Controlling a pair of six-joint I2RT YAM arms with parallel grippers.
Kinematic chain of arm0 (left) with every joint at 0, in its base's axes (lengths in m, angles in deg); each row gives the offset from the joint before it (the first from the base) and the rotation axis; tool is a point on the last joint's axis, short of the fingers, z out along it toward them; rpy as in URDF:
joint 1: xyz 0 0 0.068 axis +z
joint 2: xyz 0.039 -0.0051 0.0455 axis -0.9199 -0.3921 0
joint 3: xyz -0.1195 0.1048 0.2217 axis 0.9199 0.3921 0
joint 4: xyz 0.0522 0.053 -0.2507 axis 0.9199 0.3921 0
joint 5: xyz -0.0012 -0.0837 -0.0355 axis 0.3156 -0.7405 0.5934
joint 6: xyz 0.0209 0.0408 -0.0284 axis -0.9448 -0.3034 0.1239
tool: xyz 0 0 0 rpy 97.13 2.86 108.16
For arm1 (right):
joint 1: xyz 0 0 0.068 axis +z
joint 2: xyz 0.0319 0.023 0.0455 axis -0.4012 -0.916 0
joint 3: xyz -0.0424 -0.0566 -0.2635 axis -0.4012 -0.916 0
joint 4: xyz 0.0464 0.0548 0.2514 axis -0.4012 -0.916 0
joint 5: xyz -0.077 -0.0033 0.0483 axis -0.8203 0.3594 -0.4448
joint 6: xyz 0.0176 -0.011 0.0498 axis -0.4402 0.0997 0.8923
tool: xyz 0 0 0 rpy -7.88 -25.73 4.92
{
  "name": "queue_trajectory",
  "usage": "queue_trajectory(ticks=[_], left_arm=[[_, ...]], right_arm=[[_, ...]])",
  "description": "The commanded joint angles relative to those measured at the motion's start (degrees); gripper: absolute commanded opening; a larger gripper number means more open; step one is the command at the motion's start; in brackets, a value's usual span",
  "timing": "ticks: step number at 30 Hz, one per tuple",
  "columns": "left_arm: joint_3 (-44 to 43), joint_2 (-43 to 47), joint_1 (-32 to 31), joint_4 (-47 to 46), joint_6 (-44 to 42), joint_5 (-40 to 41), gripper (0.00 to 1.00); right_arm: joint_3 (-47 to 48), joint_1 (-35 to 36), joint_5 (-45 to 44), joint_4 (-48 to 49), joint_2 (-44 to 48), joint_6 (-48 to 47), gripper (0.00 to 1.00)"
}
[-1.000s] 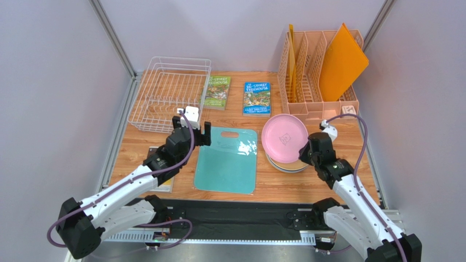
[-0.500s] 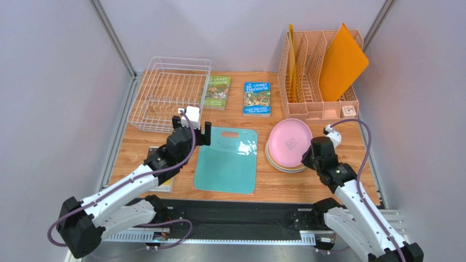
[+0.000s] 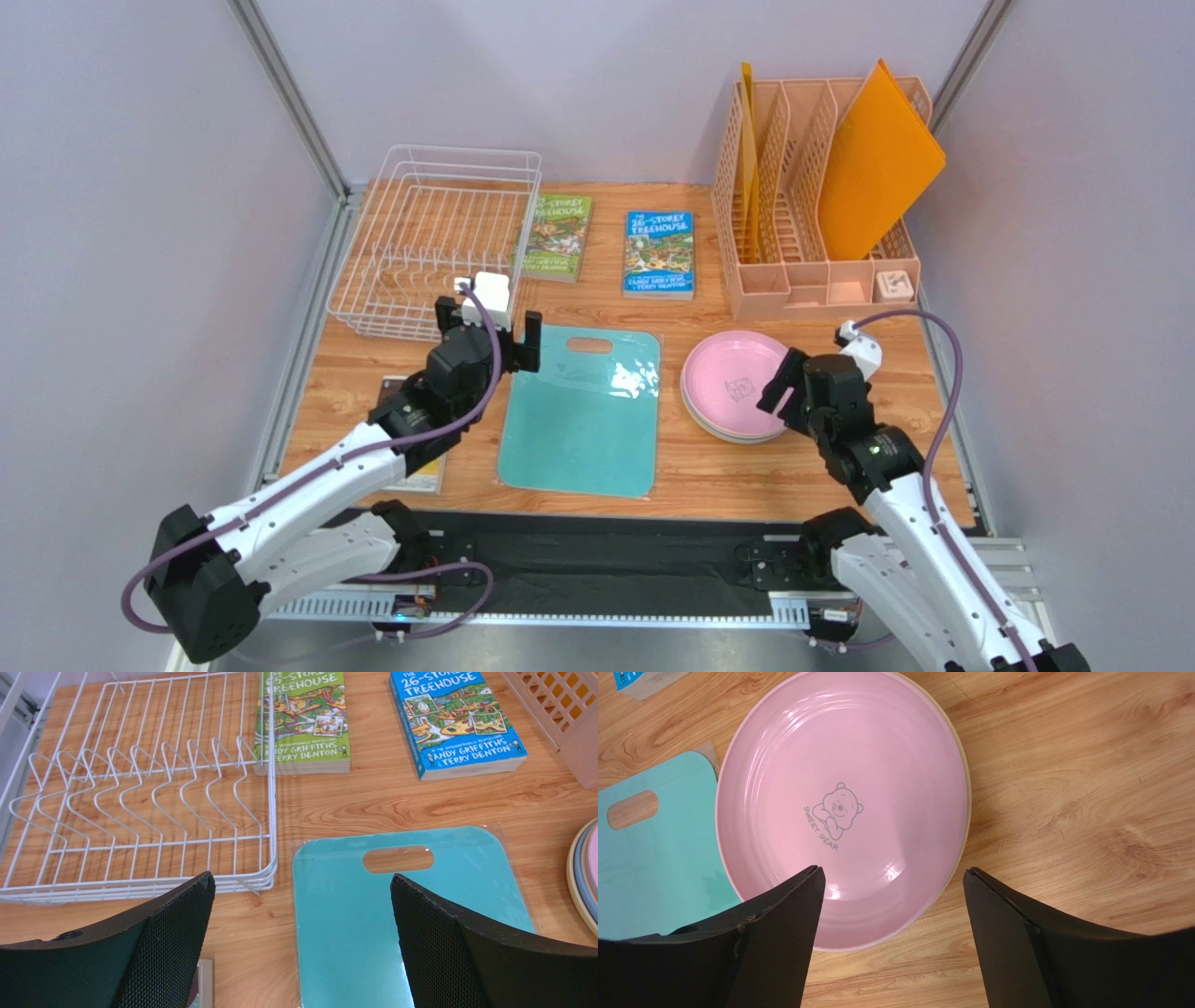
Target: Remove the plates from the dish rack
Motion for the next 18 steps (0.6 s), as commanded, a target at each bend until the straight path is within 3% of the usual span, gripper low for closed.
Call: queue_trajectory(ticks=[1,6,9,13,18], left_arm=[[-0.9,1.5,-0.1,-0.8,-1.6,2.0,0.99],[-1.2,3.6,-0.1,-0.2,-2.9,2.2,0.99],[-2.7,3.7,-0.2,1.3,-3.0,0.4,0.99],[-8.8,0.7,0.0,10.6,-0.1,1.3,0.99],[-17.4,-5.3,-0.1,23.4,3.9,8.5,1.0]], right_arm=[[2.9,0.0,-1.4,5.1,0.7,-4.3,0.82],[4.6,0.1,-1.1,9.8,-0.8,-10.0,0.82],[6.5,0.0,0.9,11.8,-3.2,-12.2,0.9],[8.8,0.0,2.8,14.1,-8.5,-13.9,0.96],[13.9,0.0,3.4,15.4,-17.4,-15.0,0.99]])
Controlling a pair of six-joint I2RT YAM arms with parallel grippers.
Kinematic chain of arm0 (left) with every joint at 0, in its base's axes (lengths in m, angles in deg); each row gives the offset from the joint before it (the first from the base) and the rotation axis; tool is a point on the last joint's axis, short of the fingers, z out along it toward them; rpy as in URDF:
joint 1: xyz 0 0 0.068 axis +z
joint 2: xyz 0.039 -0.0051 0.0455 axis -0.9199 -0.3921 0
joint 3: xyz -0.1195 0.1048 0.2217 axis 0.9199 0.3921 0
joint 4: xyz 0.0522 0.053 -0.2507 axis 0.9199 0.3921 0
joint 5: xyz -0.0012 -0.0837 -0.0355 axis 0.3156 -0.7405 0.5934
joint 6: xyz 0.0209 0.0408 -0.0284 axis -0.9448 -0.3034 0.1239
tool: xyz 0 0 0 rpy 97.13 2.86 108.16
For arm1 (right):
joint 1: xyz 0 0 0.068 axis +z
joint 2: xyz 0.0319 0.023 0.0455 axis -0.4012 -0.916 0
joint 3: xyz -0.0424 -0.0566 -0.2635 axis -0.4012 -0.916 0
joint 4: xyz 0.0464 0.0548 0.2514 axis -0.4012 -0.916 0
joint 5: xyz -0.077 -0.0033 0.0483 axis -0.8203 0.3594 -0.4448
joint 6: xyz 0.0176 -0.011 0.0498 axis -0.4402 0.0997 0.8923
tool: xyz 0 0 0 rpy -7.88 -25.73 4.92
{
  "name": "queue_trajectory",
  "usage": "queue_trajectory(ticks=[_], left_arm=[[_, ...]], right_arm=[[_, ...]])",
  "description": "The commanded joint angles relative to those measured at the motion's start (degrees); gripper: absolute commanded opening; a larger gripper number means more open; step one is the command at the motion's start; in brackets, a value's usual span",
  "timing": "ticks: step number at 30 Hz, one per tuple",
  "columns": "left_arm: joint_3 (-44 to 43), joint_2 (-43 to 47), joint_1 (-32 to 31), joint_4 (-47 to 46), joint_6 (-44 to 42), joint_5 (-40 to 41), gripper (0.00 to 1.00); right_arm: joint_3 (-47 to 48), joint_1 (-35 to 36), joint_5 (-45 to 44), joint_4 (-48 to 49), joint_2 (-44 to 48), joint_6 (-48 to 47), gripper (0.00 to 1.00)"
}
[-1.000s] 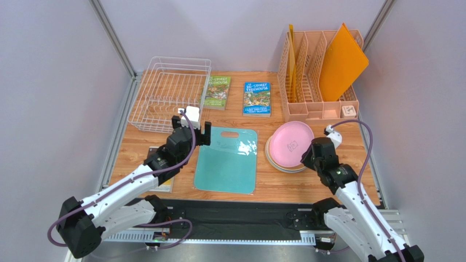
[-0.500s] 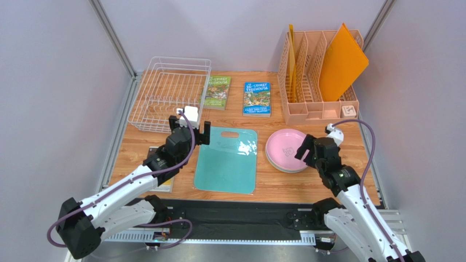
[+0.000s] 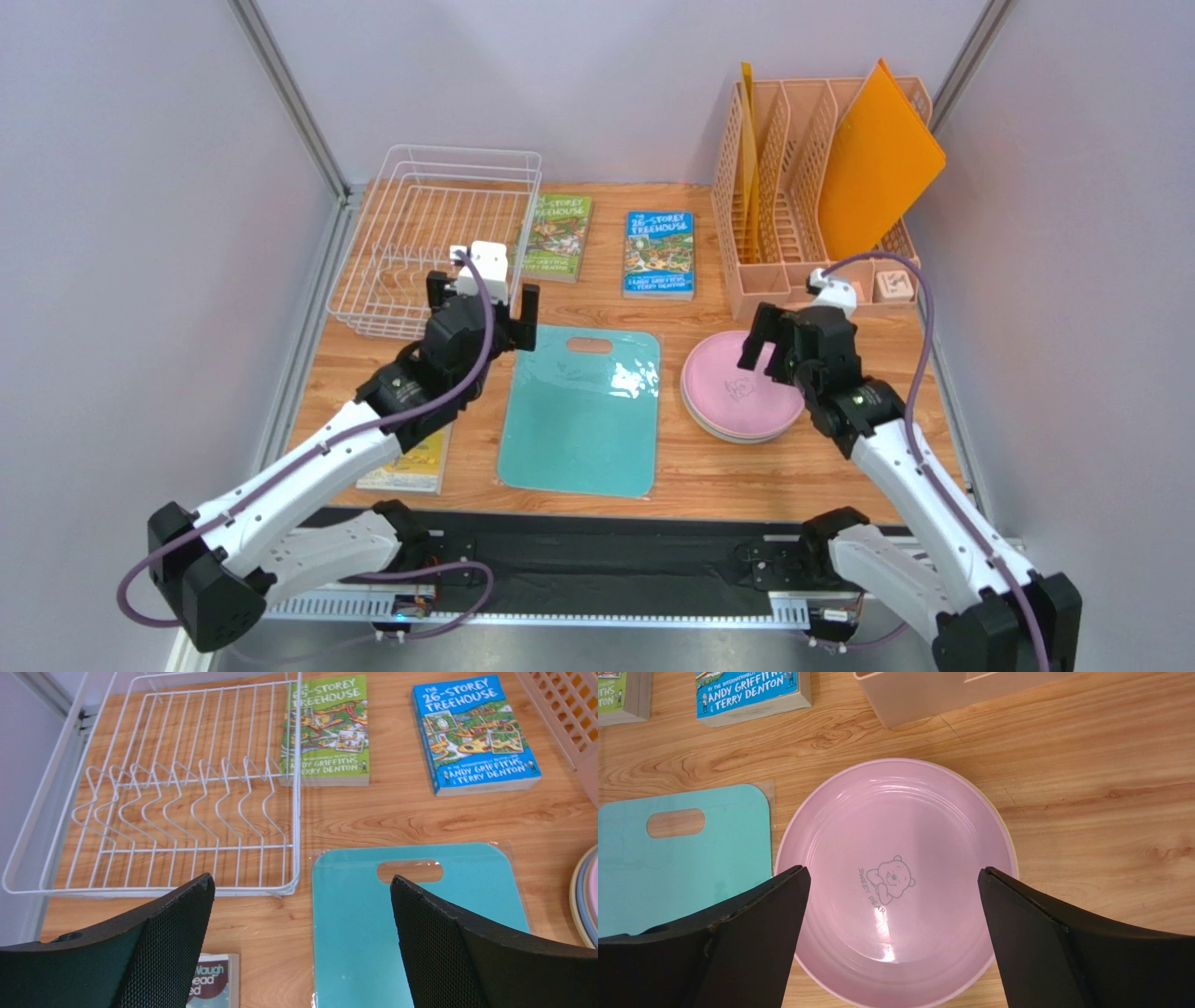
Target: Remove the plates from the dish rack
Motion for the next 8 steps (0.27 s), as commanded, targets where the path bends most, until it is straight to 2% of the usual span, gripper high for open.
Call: queue_trajectory(ticks=[1,8], left_arm=[[-6.1,-3.7,0.0,11.3,3.2,6.5,0.99],[-2.8,-0.5,0.0,7.6,2.0,6.6,0.99]], right_arm=[[6.0,0.0,1.1,4.2,-6.3,-2.9,1.0],[7.1,0.0,-1.0,7.5,-9.6,-5.6,1.0]])
